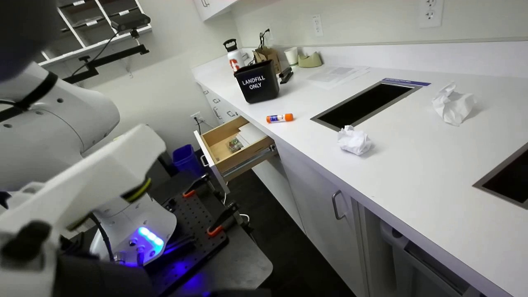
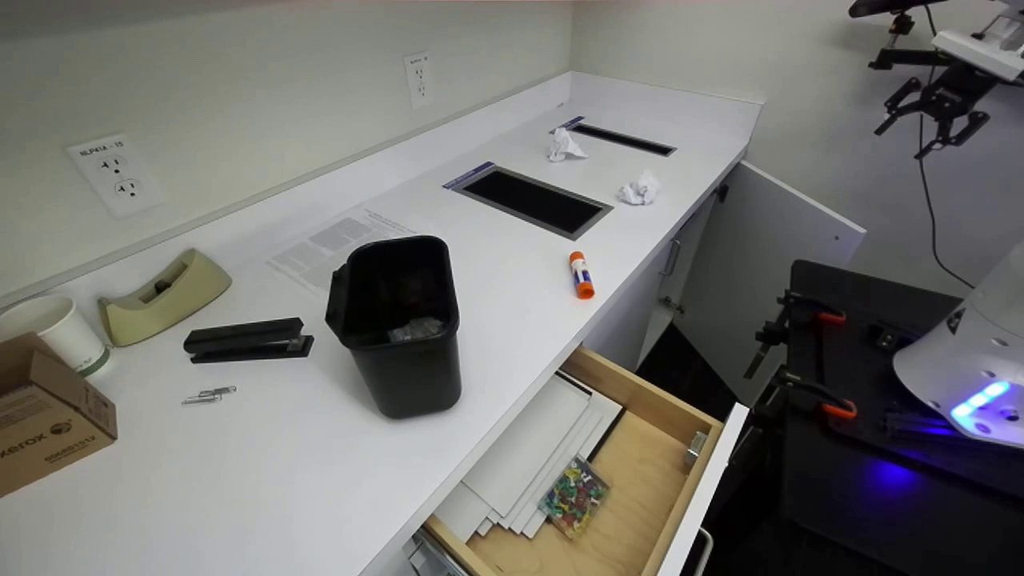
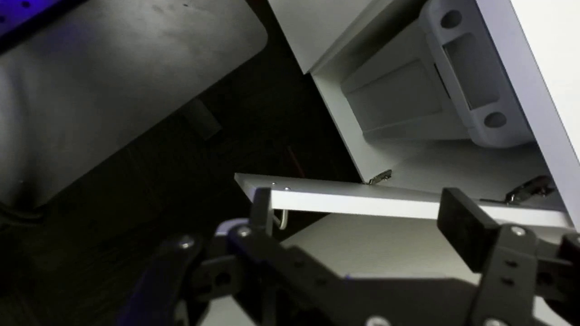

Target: Close the right door of the cabinet

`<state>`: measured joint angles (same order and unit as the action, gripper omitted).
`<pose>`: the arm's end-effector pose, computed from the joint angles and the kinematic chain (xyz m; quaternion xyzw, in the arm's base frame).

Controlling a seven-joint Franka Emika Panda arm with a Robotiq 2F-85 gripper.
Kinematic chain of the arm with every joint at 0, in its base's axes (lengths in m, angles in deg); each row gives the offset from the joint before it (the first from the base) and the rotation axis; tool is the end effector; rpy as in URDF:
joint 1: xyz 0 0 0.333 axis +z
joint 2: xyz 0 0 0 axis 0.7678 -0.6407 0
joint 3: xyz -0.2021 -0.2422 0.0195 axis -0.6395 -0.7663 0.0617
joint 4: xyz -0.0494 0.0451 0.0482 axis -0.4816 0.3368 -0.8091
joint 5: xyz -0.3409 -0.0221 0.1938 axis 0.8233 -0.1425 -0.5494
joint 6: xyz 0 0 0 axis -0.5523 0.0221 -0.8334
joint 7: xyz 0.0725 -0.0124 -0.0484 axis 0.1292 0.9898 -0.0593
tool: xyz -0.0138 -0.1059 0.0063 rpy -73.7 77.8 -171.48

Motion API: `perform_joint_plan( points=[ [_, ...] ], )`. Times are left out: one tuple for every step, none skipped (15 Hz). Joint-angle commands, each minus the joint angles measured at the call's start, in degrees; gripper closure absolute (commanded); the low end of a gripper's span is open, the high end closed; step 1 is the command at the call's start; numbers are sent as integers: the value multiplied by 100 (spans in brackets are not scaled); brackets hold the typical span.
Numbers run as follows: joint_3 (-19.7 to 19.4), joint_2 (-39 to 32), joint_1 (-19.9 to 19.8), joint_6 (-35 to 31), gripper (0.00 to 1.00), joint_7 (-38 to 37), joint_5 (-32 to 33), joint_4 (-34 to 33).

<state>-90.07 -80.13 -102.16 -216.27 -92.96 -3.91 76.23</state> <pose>0.0311 -0.4599 0.3308 -0.4383 0.8776 -0.0335 0.1912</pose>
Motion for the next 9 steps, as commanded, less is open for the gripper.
perform_joint_plan(
  points=[
    [-158,-956,-5,-189,39,229,-965,-522],
    [-178,-1186,-37,-198,48,191,-1123,-656],
    [-182,-1397,-65,-191,55,176,-1262,-776],
    [-176,-1601,-96,-172,64,159,-1363,-892],
    [-158,-1763,-131,-157,70,135,-1432,-983],
    [-132,-1938,-166,-154,79,128,-1499,-1079],
    [-112,-2087,-203,-140,85,121,-1541,-1167],
    [-89,-2281,-242,-116,94,117,-1575,-1257],
    [-68,-2430,-280,-129,98,123,-1614,-1321]
  ],
)
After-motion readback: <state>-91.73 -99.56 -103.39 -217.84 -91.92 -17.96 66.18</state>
